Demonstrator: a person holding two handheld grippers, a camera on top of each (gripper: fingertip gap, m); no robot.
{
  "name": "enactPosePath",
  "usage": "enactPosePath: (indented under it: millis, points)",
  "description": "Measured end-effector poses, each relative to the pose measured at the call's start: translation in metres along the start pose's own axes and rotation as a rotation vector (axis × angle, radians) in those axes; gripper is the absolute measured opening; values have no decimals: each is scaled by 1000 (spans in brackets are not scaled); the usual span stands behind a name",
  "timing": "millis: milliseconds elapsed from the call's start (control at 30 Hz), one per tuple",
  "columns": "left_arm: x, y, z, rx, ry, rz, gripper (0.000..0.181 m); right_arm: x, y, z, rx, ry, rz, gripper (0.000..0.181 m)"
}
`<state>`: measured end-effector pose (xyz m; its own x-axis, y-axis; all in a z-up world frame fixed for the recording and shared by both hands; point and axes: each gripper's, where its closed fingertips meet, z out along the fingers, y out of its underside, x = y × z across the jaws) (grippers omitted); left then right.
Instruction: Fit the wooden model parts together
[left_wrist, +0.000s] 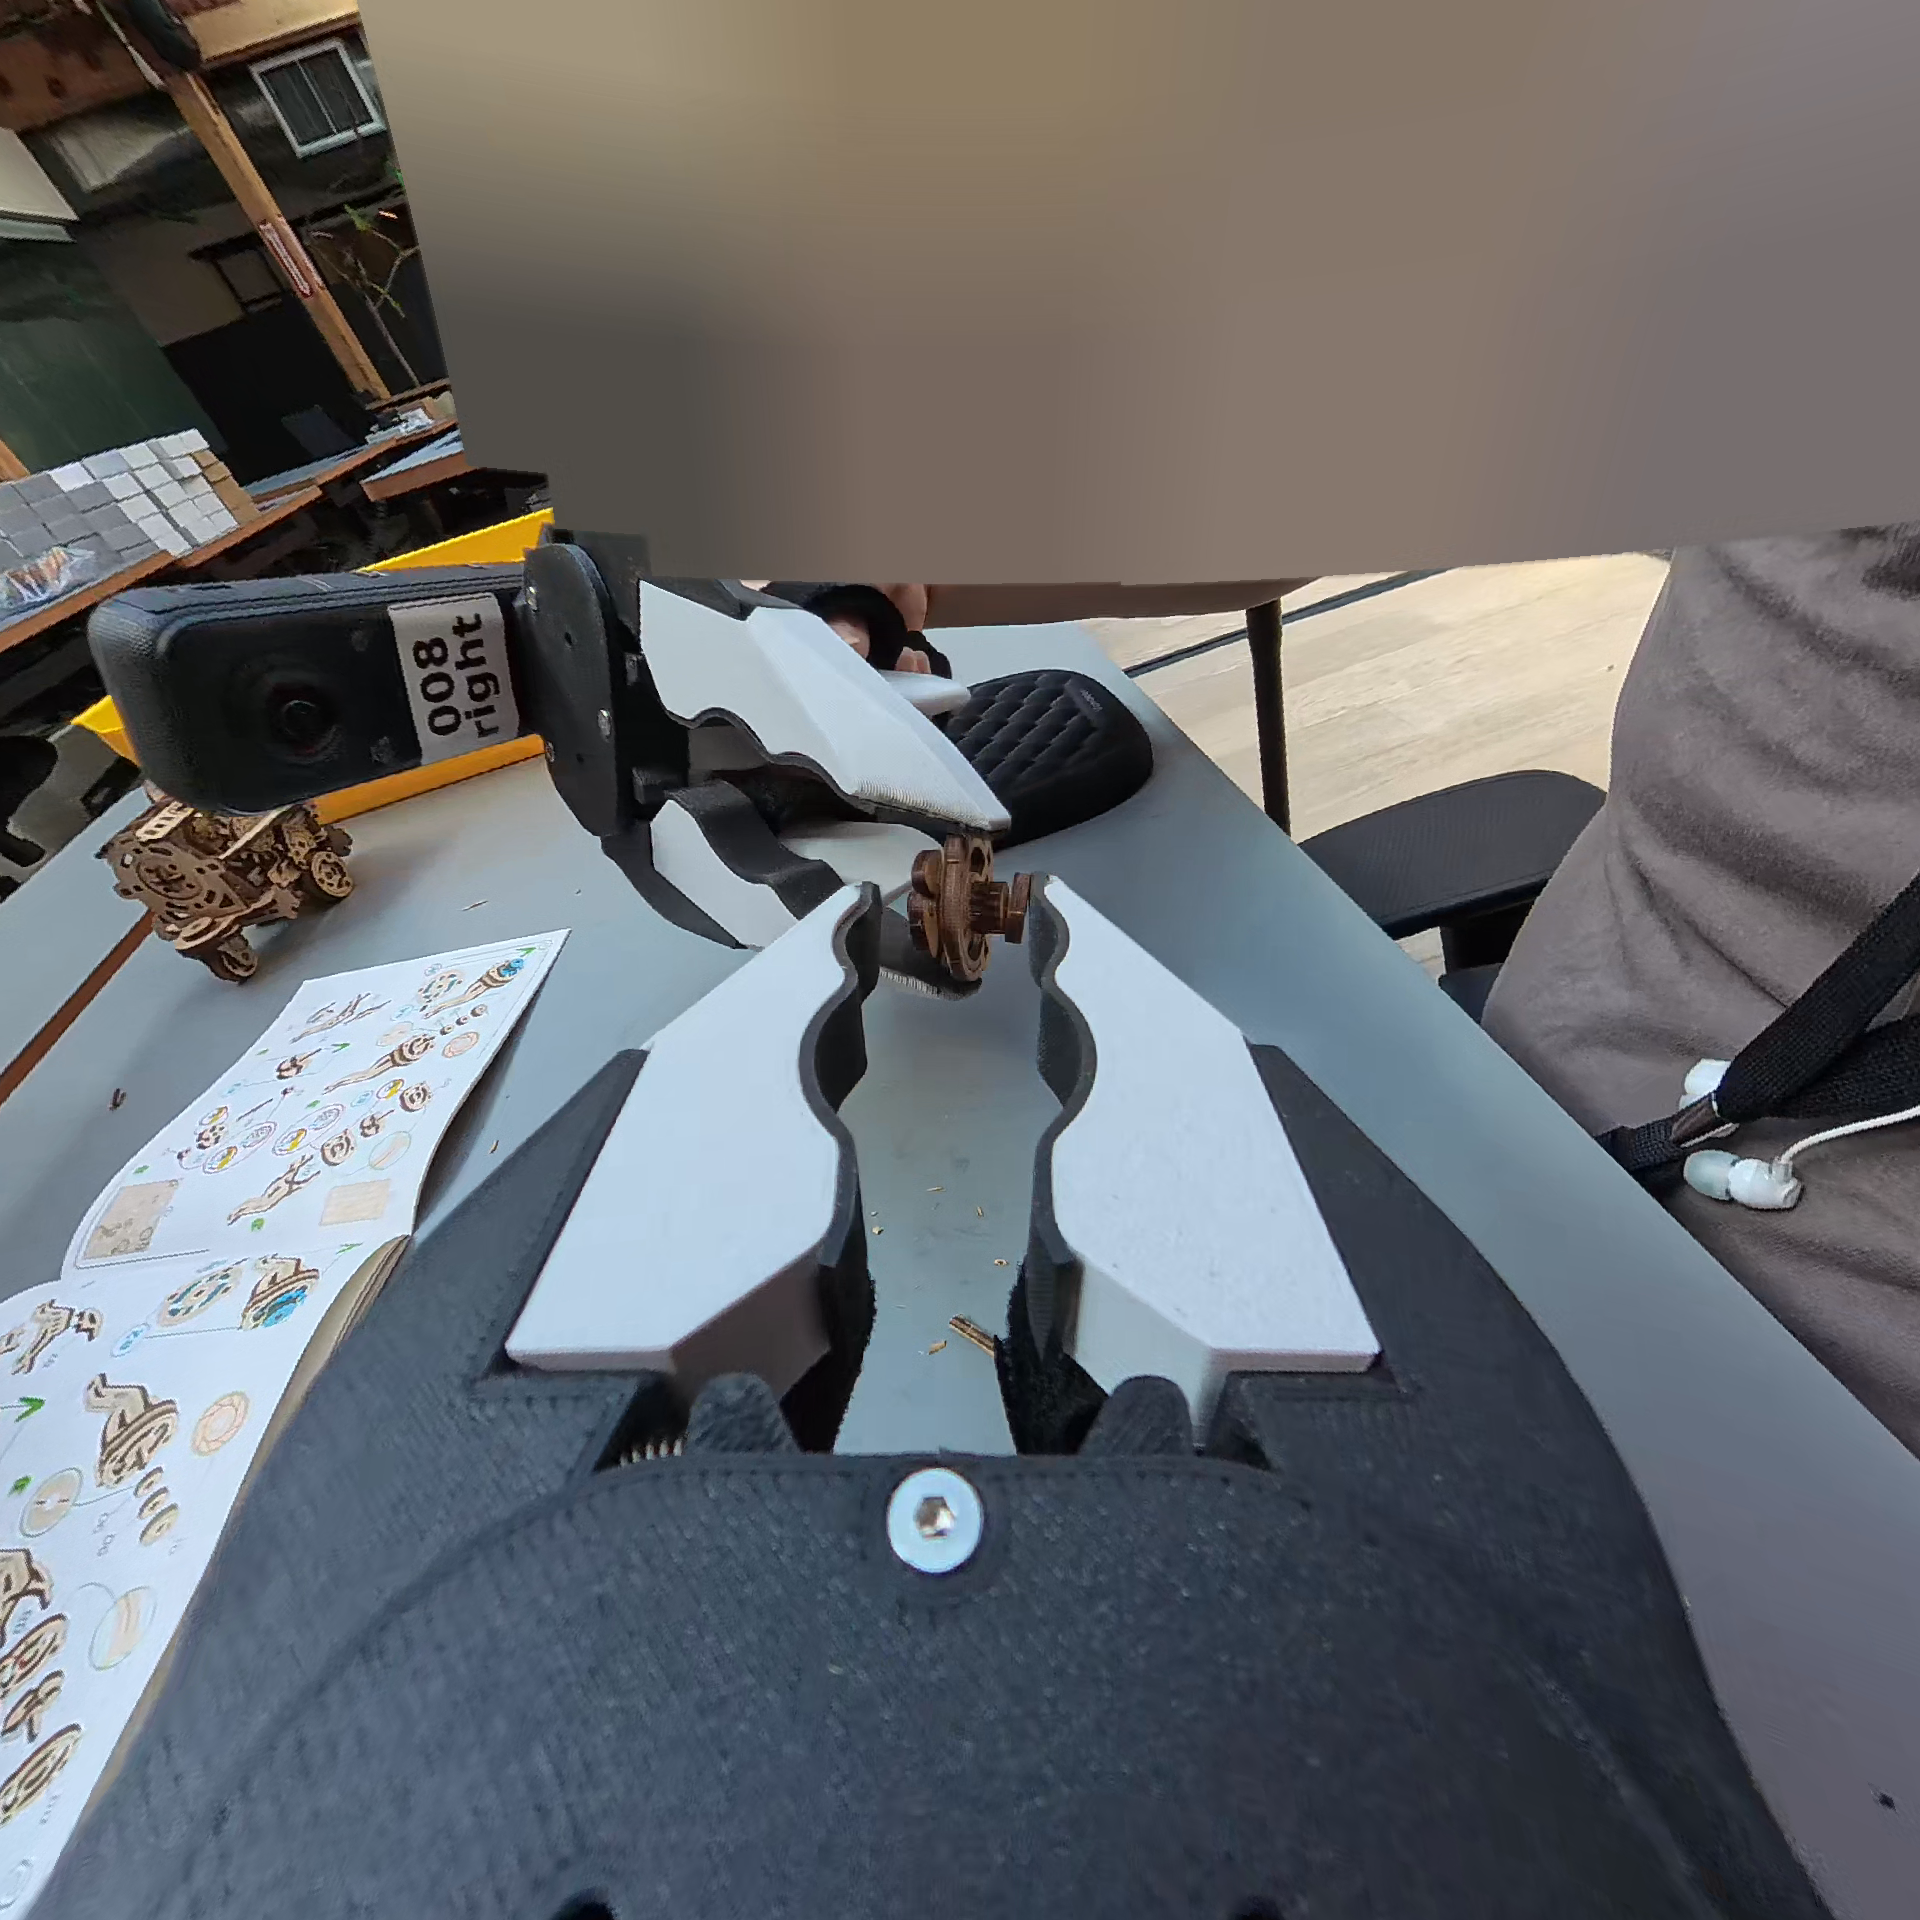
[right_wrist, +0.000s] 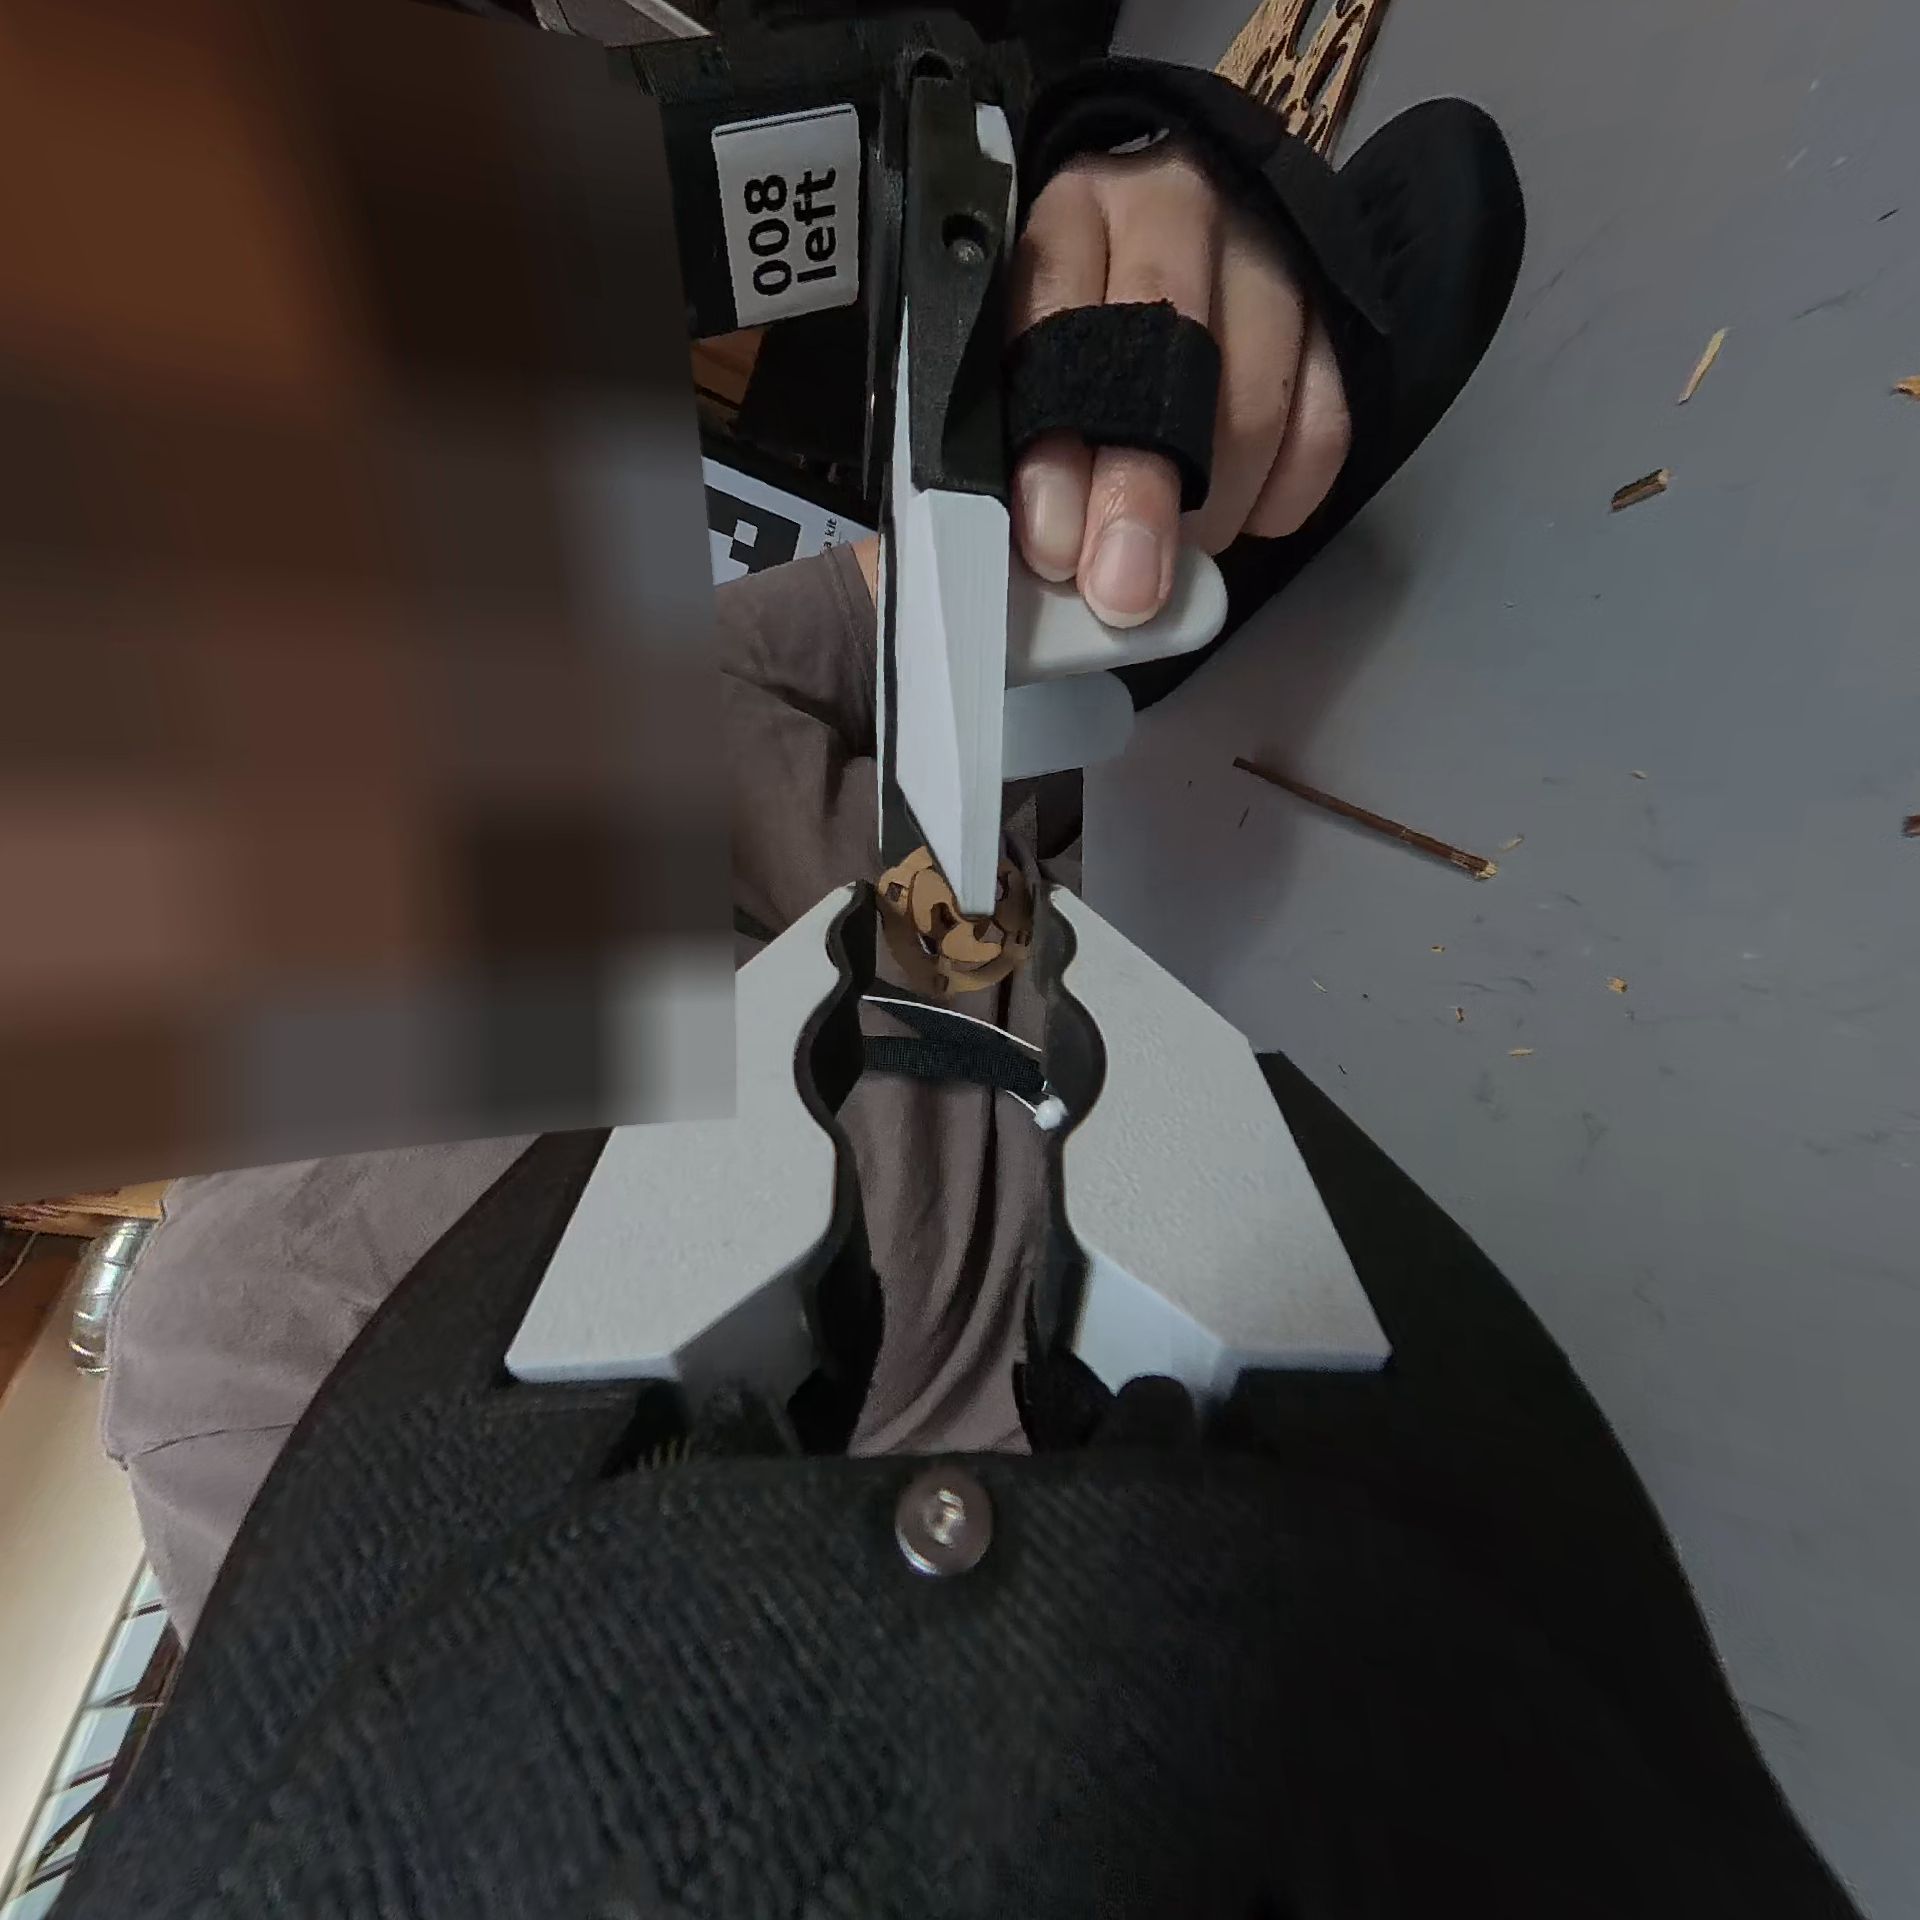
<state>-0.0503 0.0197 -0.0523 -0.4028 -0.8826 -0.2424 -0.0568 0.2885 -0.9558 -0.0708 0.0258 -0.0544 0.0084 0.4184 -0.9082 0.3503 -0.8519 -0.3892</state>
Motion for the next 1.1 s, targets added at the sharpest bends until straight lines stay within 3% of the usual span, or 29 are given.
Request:
enactPosePath:
  millis: [467, 1100]
  points:
    - [7, 9, 14, -98, -75, 223, 20, 4, 13, -2, -173, 219, -159, 28]
    - [-1, 12, 14, -106, -130, 244, 21, 10, 6, -8, -81, 327, -330, 29]
